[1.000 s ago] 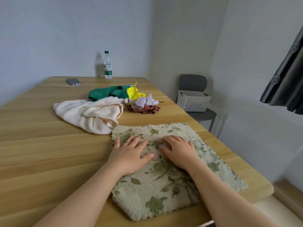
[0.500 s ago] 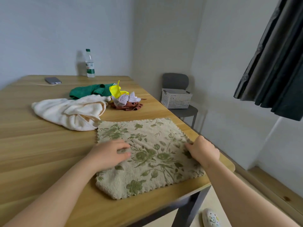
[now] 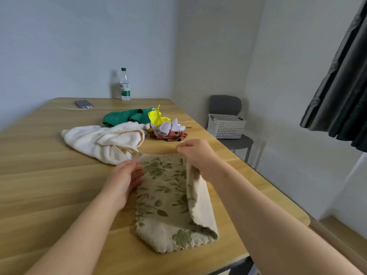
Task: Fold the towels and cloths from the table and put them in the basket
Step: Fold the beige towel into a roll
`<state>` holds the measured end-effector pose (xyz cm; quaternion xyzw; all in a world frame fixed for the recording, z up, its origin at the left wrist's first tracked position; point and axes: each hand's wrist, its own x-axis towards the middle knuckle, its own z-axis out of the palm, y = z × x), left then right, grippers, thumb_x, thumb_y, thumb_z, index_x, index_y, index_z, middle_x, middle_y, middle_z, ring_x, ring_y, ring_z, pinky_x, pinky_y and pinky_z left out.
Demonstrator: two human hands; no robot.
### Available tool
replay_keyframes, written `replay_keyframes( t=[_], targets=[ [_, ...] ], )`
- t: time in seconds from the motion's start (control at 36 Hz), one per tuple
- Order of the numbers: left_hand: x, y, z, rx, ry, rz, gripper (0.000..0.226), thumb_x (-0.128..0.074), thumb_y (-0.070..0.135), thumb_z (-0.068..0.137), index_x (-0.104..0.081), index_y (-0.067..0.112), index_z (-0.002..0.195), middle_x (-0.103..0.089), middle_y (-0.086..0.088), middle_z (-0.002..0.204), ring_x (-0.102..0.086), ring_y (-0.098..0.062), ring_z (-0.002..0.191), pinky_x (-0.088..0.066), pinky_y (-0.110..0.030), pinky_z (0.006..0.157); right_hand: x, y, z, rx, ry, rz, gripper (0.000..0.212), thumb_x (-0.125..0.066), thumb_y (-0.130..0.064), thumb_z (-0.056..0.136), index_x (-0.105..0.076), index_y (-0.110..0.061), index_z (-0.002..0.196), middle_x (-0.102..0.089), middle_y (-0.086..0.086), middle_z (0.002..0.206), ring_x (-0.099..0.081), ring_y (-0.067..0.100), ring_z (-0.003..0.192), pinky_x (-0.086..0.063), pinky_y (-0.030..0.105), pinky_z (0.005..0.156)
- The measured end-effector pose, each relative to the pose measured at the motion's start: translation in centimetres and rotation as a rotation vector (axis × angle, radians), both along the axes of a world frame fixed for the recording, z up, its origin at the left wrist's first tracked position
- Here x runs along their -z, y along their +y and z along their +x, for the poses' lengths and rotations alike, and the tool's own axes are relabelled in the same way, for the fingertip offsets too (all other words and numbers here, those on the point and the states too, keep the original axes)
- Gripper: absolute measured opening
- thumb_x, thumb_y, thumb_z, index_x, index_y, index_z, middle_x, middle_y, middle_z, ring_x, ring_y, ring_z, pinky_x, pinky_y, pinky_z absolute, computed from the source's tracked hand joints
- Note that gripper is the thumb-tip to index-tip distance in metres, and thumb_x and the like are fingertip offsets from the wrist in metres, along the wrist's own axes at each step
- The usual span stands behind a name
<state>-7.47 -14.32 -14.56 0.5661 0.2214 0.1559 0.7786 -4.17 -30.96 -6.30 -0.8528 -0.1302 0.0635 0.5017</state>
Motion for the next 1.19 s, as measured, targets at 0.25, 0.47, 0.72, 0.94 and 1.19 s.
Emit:
replay_keyframes(
  t=[0.25,0.47,0.72,0.94,1.19],
  targets=[
    [0.1,1.1,0.3,0.043,0.038,-0.099,0.019,-0.045,0.017,0.096,-0.062,0.009,0.096,-0.064,-0.006,0.094,-0.059,-0.018,0.085,-0.047,-0.029,0.072,2.4,2.2,-0.5,-0.292,0.183,-0.083,0.028,-0.044,-0.032,0.098,-0.049,-0.018,0.121,-0.062,0.004,0.088,-0.051,0.012,0.058,-0.041,0.022,0.051],
    [1.5,0.4,0.4,0.035,0.043,0.246,0.019,-0.052,0.011,0.092,-0.056,0.023,0.106,-0.055,-0.006,0.128,-0.053,-0.024,0.115,-0.041,-0.04,0.092,6.5,0.5,-0.9,-0.32,-0.209,-0.827,0.048,-0.044,-0.045,0.093,-0.042,-0.029,0.137,-0.039,0.0,0.142,-0.034,0.03,0.129,-0.032,0.041,0.102],
    [0.5,-3.9,-1.3,0.642,-0.071,0.619,0.035,-0.057,0.006,0.09,-0.05,0.033,0.111,-0.053,0.01,0.123,-0.057,-0.007,0.109,-0.045,-0.014,0.087,5.4,-5.8,2.2,-0.108,-0.401,-1.112,0.063,-0.038,-0.002,0.09,-0.037,-0.04,0.14,-0.031,-0.001,0.15,-0.027,0.028,0.136,-0.022,0.044,0.109],
    [1.5,-4.7,-1.0,0.375,-0.071,1.201,0.026,-0.061,0.015,0.087,-0.062,0.038,0.098,-0.058,0.022,0.108,-0.055,-0.002,0.1,-0.041,-0.018,0.087,7.5,-6.0,-1.2,-0.11,-0.369,-0.89,0.048,-0.04,-0.056,0.091,-0.044,-0.034,0.133,-0.044,-0.008,0.139,-0.036,0.023,0.127,-0.025,0.041,0.101],
    [1.3,-4.8,-0.8,0.327,-0.028,1.592,0.048,-0.054,0.038,0.091,-0.04,0.035,0.136,-0.033,0.02,0.143,-0.029,-0.004,0.133,-0.018,-0.024,0.111,8.6,-6.3,-1.4,-0.235,-0.421,-0.699,0.035,-0.041,-0.035,0.096,-0.049,-0.037,0.131,-0.042,-0.018,0.141,-0.031,0.017,0.131,-0.021,0.038,0.106]
  ],
)
